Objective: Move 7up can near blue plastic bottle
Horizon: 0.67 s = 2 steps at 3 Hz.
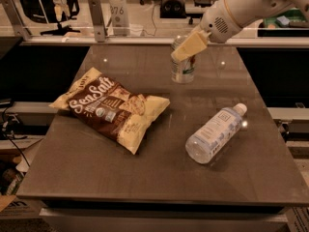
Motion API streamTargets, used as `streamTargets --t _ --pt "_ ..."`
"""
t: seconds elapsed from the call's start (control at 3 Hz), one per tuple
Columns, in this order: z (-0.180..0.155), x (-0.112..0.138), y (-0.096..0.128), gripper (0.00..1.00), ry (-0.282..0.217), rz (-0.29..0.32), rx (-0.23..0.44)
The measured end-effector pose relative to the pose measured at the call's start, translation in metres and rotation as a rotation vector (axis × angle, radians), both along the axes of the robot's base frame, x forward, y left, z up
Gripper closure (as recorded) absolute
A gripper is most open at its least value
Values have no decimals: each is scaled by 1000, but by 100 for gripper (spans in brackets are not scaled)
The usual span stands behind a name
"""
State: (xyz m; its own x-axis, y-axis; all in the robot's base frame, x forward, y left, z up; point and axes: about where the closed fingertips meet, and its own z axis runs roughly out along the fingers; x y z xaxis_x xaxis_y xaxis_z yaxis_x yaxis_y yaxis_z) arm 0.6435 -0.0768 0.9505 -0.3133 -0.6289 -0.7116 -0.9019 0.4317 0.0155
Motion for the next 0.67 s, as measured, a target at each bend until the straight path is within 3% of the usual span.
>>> streamTargets --t 0.67 --pt "-14 -47 -26 100 37 -22 6"
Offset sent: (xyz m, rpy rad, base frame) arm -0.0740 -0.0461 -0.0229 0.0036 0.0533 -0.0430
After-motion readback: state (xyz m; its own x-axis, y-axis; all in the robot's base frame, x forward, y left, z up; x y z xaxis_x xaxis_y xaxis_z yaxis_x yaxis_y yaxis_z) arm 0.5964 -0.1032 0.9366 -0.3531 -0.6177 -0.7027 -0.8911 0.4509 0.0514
